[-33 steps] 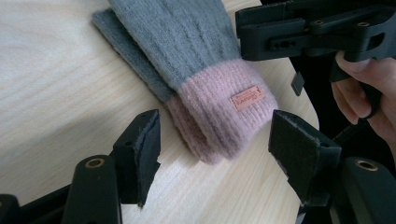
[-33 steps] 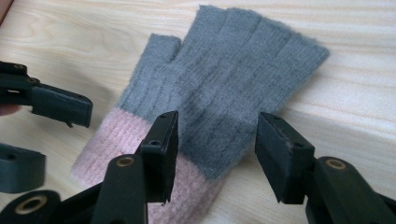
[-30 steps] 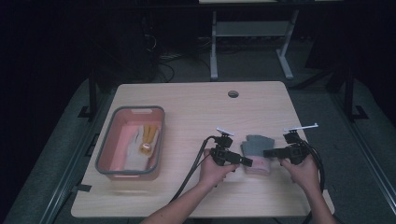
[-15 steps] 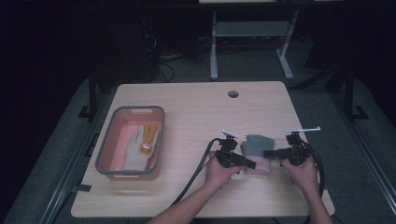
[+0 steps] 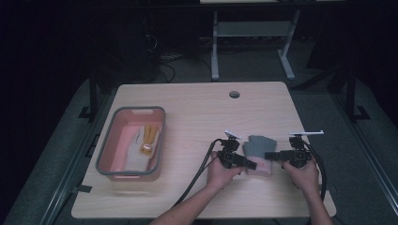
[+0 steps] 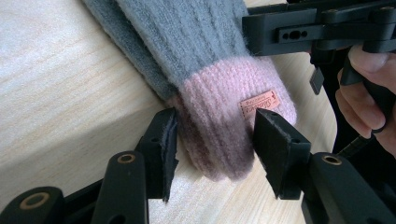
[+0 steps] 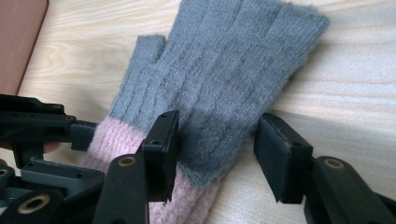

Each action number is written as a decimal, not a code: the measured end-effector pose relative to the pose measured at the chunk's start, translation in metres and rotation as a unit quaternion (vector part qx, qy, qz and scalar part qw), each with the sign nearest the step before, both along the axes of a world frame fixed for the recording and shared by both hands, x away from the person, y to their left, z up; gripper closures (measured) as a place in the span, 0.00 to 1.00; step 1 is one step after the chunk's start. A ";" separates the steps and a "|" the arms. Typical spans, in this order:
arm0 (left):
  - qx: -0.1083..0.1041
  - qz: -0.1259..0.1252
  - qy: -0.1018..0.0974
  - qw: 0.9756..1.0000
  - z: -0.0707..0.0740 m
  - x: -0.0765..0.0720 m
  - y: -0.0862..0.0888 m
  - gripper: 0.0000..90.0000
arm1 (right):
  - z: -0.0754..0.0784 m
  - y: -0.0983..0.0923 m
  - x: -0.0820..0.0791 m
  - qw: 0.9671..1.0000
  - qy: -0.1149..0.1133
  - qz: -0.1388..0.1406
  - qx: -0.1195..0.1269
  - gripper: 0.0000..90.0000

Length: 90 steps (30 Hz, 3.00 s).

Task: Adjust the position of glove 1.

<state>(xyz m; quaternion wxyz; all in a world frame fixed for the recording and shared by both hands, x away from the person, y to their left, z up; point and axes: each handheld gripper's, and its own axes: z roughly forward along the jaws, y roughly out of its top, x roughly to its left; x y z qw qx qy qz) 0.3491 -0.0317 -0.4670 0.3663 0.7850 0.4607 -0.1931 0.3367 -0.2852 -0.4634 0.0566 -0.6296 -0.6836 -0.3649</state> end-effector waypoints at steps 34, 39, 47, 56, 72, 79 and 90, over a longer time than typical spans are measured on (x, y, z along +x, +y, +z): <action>-0.036 -0.012 0.017 0.999 -0.002 0.005 0.011 0.71 | -0.006 0.003 -0.008 0.996 0.002 -0.017 0.091 0.87; -0.043 -0.015 0.017 0.999 0.001 0.003 0.017 0.72 | -0.002 0.009 -0.010 0.996 -0.004 -0.009 0.091 0.87; -0.048 -0.016 0.010 0.999 0.007 0.000 0.029 0.72 | 0.003 0.017 -0.012 0.995 -0.007 -0.001 0.096 0.87; -0.051 -0.015 0.001 0.999 0.017 -0.002 0.044 0.72 | 0.014 0.030 -0.010 0.995 -0.015 0.013 0.101 0.87; -0.057 -0.007 -0.016 0.998 0.031 -0.003 0.071 0.72 | 0.033 0.054 -0.003 0.994 -0.024 0.035 0.096 0.87; -0.057 -0.005 -0.023 0.998 0.035 -0.002 0.082 0.72 | 0.037 0.063 0.001 0.994 -0.024 0.041 0.102 0.87; -0.061 0.000 -0.025 0.998 0.042 -0.001 0.096 0.72 | 0.048 0.076 0.007 0.993 -0.028 0.054 0.097 0.87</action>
